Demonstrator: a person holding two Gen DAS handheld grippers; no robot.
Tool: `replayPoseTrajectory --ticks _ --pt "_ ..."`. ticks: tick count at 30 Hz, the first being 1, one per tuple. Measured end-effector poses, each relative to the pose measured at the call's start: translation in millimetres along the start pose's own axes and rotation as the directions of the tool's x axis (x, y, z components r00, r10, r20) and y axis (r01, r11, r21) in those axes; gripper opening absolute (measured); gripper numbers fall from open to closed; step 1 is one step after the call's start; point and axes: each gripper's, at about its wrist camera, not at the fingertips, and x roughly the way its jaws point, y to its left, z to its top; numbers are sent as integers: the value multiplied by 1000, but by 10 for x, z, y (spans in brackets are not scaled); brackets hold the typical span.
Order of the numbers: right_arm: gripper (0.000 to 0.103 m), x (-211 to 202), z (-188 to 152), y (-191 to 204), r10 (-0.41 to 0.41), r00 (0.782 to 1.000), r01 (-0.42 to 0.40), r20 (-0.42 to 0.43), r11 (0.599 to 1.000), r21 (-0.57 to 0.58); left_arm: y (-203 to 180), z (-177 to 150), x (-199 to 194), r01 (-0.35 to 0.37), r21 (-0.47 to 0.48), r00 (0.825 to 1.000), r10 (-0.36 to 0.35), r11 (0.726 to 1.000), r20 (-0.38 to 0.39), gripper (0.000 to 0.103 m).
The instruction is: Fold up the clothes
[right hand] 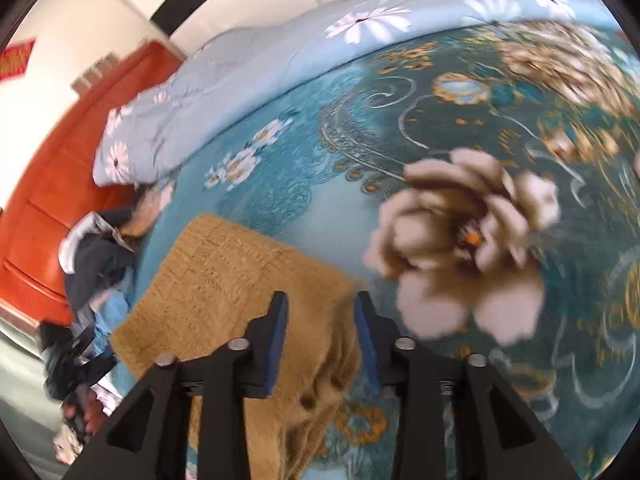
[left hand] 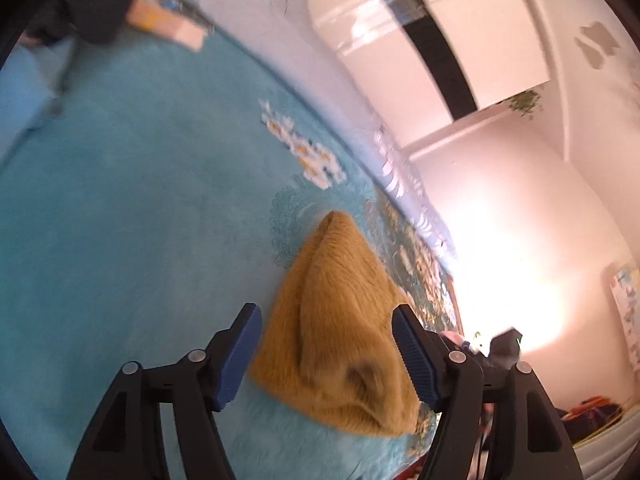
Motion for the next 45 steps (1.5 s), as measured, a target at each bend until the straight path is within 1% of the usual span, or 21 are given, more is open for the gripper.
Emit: replayPoseTrajectory --ticks 1,2,5,7,8,11,13,17,21,24,26,27,28,30,33,35,39,41,43,44,45 --pt "49 -41 -66 -25 28 1000 -28 4 999 16 10 45 103 -7 -14 1000 7 1000 -27 72" --pt "53 -67 -134 -49 52 999 -52 4 998 27 15 47 177 -12 -21 999 11 1000 -52 72" --pt "56 -99 -383 -102 113 993 -113 -11 992 63 58 -12 377 -30 -22 992 27 999 -124 72" --pt "66 -60 -543 -122 153 988 -150 -25 985 87 85 -98 425 -82 18 987 84 996 -136 73" --pt "66 -38 -610 -134 163 986 -159 -31 982 98 104 -135 444 -109 35 984 113 993 -139 73" --pt "66 71 -772 -161 190 980 -181 -57 974 136 145 -189 422 -92 62 986 100 994 -136 74" --pt "66 163 -818 -162 203 977 -190 -65 969 159 118 -192 439 -104 73 982 114 992 -149 75" --pt "66 291 -828 -124 251 967 -238 -36 949 207 71 -209 490 -117 82 978 129 990 -164 79" --pt "68 325 -877 -60 243 970 -235 -6 944 233 87 -249 434 -87 45 981 94 995 -172 79" --pt "68 351 -933 -17 303 953 -291 -12 924 246 117 -319 405 -44 1 980 43 999 -192 78" --pt "66 346 -961 9 295 955 -285 -9 929 238 133 -366 356 -40 -17 984 37 999 -176 76" --pt "60 340 -967 25 290 957 -279 -11 931 236 140 -389 331 -39 -26 985 34 999 -168 70" --pt "47 326 -971 14 290 957 -279 -9 929 245 145 -416 306 -44 -31 987 39 999 -159 58" --pt "34 284 -974 -25 306 952 -295 1 917 268 147 -493 244 -42 -43 989 35 998 -145 50" --pt "27 167 -961 -92 328 945 -320 19 905 282 119 -689 109 30 -86 988 -43 996 -151 45" --pt "25 58 -950 -145 333 942 -328 30 903 277 79 -876 19 79 -86 982 -92 993 -164 45" --pt "23 -117 -976 -299 318 947 -317 39 910 267 181 -1099 4 26 -68 985 -37 997 -171 48" --pt "23 -143 -1002 -353 285 958 -284 37 919 275 252 -1085 -3 55 -119 985 -74 991 -158 49" --pt "25 -156 -1022 -404 235 971 -235 33 930 282 221 -1040 -45 57 -116 986 -74 992 -147 56" --pt "25 -174 -1027 -411 228 973 -232 48 932 277 176 -1008 -83 41 -86 990 -52 995 -129 59" --pt "25 -193 -1030 -417 222 973 -230 62 935 271 123 -969 -127 20 -52 994 -26 998 -104 67"
